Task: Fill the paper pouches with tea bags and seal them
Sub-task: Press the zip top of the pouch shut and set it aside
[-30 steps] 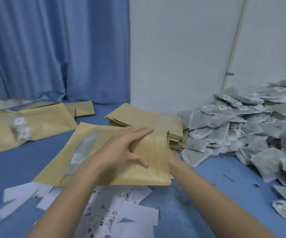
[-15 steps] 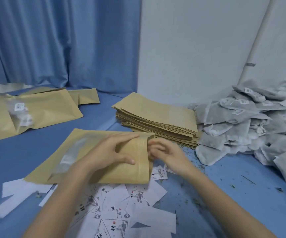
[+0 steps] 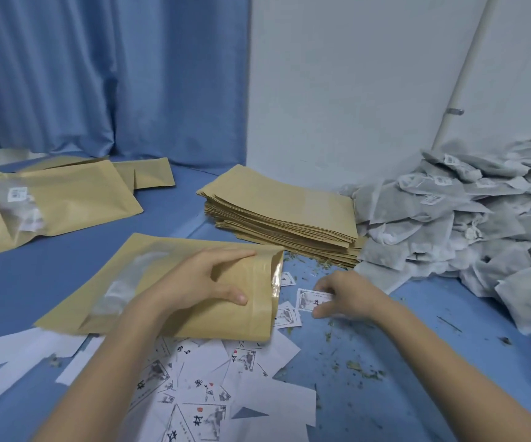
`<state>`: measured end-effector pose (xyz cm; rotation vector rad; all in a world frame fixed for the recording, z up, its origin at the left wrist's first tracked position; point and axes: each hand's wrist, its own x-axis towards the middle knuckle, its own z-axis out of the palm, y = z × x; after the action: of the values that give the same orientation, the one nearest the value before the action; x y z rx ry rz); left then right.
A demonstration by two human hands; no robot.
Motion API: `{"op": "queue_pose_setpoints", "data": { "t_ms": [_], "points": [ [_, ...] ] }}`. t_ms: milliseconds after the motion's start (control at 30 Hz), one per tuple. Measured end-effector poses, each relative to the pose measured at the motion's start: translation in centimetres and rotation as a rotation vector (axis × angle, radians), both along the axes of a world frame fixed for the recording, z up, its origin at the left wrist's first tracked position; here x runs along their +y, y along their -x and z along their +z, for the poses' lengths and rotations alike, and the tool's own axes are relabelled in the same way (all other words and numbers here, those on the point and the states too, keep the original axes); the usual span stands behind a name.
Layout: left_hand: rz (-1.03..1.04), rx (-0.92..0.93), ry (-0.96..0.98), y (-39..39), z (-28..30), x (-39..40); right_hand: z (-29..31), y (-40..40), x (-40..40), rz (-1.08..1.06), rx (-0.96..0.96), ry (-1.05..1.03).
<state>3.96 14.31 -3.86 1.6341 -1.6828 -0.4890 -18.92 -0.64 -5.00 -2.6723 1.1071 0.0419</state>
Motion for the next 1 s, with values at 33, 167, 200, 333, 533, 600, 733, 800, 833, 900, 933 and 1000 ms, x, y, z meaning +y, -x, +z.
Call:
{"op": "queue_pose_setpoints", "data": {
  "t_ms": [33,167,200,333,533,600,733,800,833,900,933,1000],
  "points": [
    [-0.004,-0.002,0.002,0.0,0.0,0.0,0.3,0.2,-0.1,0.031,-0.062,0.074],
    [-0.016,0.013,-0.015,-0.2,0.4,0.0,1.9,1.0,0.9,0.246,-0.544,0.103],
    [-0.026,0.008,-0.017,-0.1,0.6,0.1,2.2,0.6,1.4,0.326,-0.566,0.107],
    [-0.068,0.022,0.005,0.3,1.1,0.1,1.9,-1.3,2.9,0.437,-0.544,0.174],
    [-0.120,0.036,-0.002,0.9,1.5,0.2,1.1,-4.9,4.8,0.455,-0.453,0.211],
    [-0.130,0.020,-0.026,1.1,1.7,0.3,0.9,-6.0,5.2,0.238,-0.271,0.150],
    [-0.046,0.026,0.080,1.5,2.4,0.9,1.9,-6.5,6.2,0.460,-0.486,0.215],
    [0.065,0.025,0.200,2.0,2.9,1.4,3.3,-6.5,6.1,0.471,-0.561,0.168],
    [0.117,0.019,0.260,2.3,3.1,1.8,4.0,-6.5,6.0,0.460,-0.575,0.167],
    [0.141,-0.007,0.342,2.8,3.7,2.4,5.3,-6.4,5.6,0.423,-0.551,0.208],
    [0.109,-0.021,0.350,3.1,4.0,2.8,6.0,-6.4,5.5,0.402,-0.558,0.217],
    [0.028,-0.120,0.322,3.6,4.8,3.4,7.5,-6.2,5.3,0.301,-0.573,0.237]
  ]
}}
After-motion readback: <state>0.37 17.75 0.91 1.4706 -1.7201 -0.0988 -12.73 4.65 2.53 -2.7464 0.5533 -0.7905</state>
